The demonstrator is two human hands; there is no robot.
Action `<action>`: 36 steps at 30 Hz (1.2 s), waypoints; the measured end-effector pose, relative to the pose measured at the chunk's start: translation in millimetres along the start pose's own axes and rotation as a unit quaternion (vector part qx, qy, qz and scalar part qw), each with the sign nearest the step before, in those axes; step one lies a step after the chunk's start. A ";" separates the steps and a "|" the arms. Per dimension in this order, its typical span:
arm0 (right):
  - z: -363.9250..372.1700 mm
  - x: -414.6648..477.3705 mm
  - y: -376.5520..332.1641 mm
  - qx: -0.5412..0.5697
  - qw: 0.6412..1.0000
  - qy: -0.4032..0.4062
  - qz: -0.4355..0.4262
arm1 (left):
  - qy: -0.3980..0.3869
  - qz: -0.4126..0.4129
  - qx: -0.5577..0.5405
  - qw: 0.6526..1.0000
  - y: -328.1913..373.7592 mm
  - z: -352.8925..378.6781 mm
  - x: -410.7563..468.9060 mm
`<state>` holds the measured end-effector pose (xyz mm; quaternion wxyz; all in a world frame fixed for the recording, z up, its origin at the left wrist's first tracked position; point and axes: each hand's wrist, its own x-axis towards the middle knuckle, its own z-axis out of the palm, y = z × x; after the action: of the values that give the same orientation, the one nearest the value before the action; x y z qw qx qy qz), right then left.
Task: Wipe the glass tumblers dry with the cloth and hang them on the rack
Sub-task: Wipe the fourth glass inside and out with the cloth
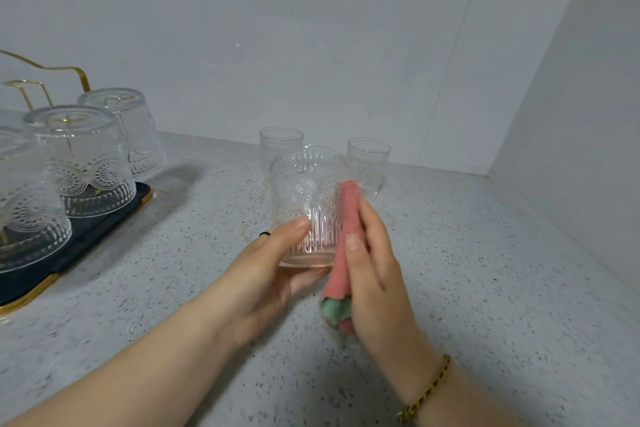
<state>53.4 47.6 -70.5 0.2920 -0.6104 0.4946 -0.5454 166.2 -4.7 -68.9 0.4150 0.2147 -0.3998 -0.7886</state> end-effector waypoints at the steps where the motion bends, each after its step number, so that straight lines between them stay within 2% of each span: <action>1: 3.6 0.2 3.4 -0.039 0.998 0.007 -0.040 | 0.007 -0.006 0.009 1.000 0.8 -1.0 0.7; 4: 3.4 5.0 4.4 -0.109 0.984 0.047 -0.131 | -0.023 -0.025 0.061 0.998 -0.4 -1.0 -0.2; 6: -4.3 8.3 1.8 -0.108 0.982 0.072 -0.139 | -0.063 -0.036 0.070 0.995 -3.7 1.0 -3.1; 10: -15.5 6.8 -6.7 0.044 0.996 0.058 -0.049 | -0.098 -0.017 0.057 0.993 -5.1 2.5 -6.0; 12: -12.5 3.7 -4.7 0.052 0.998 0.028 -0.006 | -0.084 -0.003 0.051 0.995 -3.1 1.2 -3.6; 14: -5.9 3.4 0.9 0.024 0.999 0.025 -0.013 | -0.047 0.000 0.043 0.998 -2.6 -1.2 0.2; 17: 3.0 2.9 7.4 -0.070 0.993 0.050 -0.082 | -0.008 -0.012 0.064 0.998 -4.5 -3.5 2.7; 19: 1.8 5.0 5.4 -0.115 0.983 0.073 -0.124 | -0.019 -0.034 0.071 0.997 -6.9 -3.0 1.3; 21: -5.5 7.3 0.5 -0.112 0.981 0.087 -0.135 | -0.047 -0.054 0.065 0.995 -9.5 -1.4 -1.3; 25: -19.7 7.3 -7.1 0.077 0.990 0.116 -0.036 | -0.103 -0.050 0.042 0.993 -9.7 0.8 -4.2; 30: -8.2 2.0 -2.9 0.107 0.984 0.141 0.023 | -0.097 -0.014 0.017 0.995 -5.3 2.8 -3.1; 34: -3.6 0.4 -5.3 0.120 0.984 0.127 0.035 | -0.049 -0.016 -0.018 0.998 -6.5 0.9 1.5; 36: -1.2 -2.4 -7.4 0.111 0.989 0.094 0.020 | -0.028 -0.027 -0.018 0.999 -4.8 -1.2 2.2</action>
<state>54.6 52.5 -64.5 0.3210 -0.5101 0.4684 -0.6460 163.5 -5.4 -73.5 0.3857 0.1955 -0.3915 -0.8123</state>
